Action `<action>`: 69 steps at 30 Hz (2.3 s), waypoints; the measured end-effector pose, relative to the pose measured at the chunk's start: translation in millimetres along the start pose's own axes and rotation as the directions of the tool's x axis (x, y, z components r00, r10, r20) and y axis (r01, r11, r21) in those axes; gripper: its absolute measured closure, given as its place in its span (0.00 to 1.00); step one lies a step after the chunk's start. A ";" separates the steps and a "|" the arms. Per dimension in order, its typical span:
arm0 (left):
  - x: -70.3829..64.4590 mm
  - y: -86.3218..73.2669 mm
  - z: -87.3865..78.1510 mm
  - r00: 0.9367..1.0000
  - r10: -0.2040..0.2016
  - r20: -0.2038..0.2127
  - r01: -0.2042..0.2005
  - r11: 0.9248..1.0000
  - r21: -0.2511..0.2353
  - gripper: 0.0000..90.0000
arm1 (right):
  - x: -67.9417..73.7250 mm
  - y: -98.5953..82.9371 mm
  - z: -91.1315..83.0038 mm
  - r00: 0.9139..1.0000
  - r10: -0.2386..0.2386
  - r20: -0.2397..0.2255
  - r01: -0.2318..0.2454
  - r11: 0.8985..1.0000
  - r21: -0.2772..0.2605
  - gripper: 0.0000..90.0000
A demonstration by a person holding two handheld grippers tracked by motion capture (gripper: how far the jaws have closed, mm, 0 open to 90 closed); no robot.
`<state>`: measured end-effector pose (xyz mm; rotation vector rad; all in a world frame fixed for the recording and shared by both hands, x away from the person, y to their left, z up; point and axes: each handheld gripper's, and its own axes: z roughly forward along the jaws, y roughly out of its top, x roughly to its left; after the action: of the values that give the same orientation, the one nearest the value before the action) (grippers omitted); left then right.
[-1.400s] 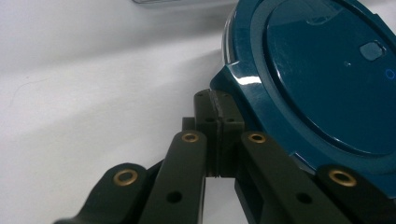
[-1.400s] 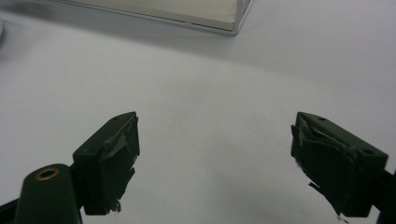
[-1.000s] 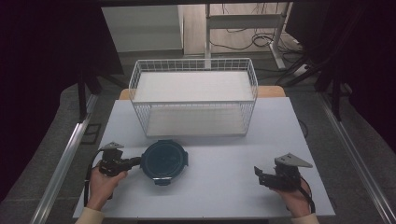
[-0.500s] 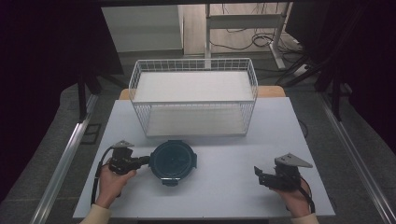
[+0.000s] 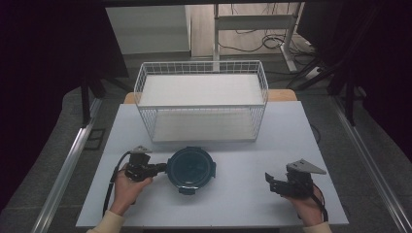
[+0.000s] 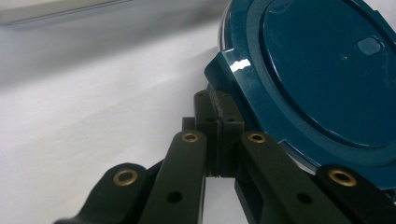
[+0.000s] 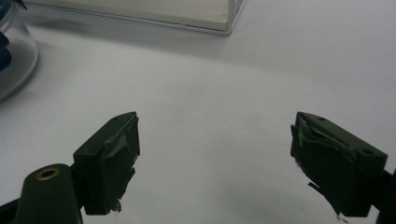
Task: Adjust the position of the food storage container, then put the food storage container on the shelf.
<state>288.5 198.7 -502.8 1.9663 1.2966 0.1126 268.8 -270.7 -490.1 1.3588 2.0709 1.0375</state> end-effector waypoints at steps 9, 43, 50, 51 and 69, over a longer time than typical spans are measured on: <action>-16.9 4.8 9.8 0.999 0.033 0.008 -0.033 0.999 0.010 1.00 | -2.0 0.0 -1.4 1.000 -0.002 0.001 0.002 1.000 -0.003 0.17; -41.3 4.4 14.6 0.994 0.097 0.050 -0.095 0.994 -0.045 1.00 | 0.3 -1.9 1.8 1.000 -0.028 0.004 0.028 1.000 0.006 0.17; -26.6 -5.4 -19.2 0.996 0.085 0.032 -0.078 0.983 -0.168 0.86 | 4.4 0.3 4.1 0.999 -0.048 -0.011 0.048 0.999 -0.008 0.17; -23.2 -7.6 -24.3 0.997 0.076 0.021 -0.071 0.982 -0.175 0.80 | 5.1 0.5 5.0 0.999 -0.051 -0.016 0.051 0.999 -0.006 0.17; -6.4 -11.4 -39.1 0.999 -0.015 0.030 0.020 0.984 -0.178 0.27 | 5.7 1.5 1.8 0.997 -0.072 -0.027 0.071 0.997 -0.036 0.17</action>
<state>259.0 216.9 -480.4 1.7985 1.2414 0.1849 268.5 -264.5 -489.8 1.2509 2.0963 1.0633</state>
